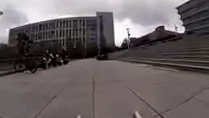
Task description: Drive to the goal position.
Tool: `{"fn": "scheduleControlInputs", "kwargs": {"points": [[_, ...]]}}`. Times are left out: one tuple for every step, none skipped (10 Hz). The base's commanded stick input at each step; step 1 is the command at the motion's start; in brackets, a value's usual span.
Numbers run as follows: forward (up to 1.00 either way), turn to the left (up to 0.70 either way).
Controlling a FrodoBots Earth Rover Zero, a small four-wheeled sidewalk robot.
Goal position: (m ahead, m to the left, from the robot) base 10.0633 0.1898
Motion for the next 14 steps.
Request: {"fn": "scheduleControlInputs", "kwargs": {"points": [[1.0,0.0],[1.0,0.0],[1.0,0.0],[1.0,0.0],[1.0,0.0],[1.0,0.0],[1.0,0.0],[1.0,0.0],[1.0,0.0],[1.0,0.0],[1.0,0.09],[1.0,0.35],[1.0,0.4],[1.0,0.4]]}}
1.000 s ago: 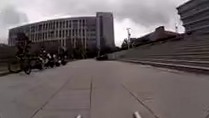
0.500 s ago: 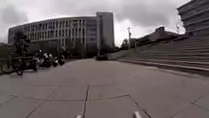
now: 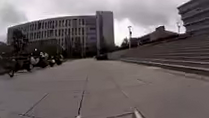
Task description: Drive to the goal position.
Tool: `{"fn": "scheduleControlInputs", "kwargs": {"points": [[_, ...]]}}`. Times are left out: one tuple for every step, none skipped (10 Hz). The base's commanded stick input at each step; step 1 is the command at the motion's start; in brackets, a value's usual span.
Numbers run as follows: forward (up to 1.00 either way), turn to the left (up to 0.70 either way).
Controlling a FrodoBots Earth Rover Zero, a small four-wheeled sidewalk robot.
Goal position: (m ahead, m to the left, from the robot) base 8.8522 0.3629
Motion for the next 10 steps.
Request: {"fn": "scheduleControlInputs", "kwargs": {"points": [[1.0,0.01],[1.0,0.0],[1.0,0.0],[1.0,0.0],[1.0,0.0],[1.0,0.0],[1.0,0.0],[1.0,0.0],[1.0,0.0],[1.0,0.0]]}}
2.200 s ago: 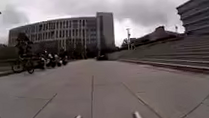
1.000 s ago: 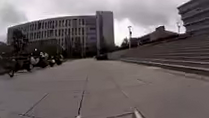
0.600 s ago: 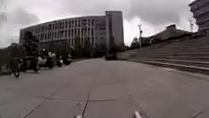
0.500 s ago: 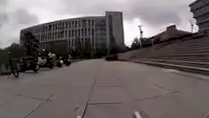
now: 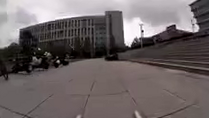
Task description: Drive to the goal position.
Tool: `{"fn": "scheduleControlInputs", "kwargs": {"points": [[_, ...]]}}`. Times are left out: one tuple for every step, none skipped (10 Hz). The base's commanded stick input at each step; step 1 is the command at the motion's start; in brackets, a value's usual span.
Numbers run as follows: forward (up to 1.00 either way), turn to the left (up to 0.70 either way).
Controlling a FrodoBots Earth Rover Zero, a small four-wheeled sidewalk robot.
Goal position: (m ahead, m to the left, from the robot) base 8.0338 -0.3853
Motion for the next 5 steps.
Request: {"fn": "scheduleControlInputs", "kwargs": {"points": [[1.0,0.0],[1.0,0.0],[1.0,0.0],[1.0,0.0],[1.0,0.0]]}}
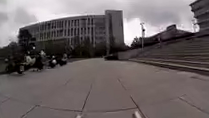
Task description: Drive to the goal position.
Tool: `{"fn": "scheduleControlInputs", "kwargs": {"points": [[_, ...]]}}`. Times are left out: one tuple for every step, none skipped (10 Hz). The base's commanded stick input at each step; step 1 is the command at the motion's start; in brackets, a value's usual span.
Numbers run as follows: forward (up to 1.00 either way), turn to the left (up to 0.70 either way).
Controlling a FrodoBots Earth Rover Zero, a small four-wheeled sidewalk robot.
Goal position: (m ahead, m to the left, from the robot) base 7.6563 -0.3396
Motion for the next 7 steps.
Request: {"fn": "scheduleControlInputs", "kwargs": {"points": [[1.0,0.0],[1.0,0.0],[1.0,0.0],[1.0,0.0],[1.0,0.0],[1.0,0.0],[1.0,0.0]]}}
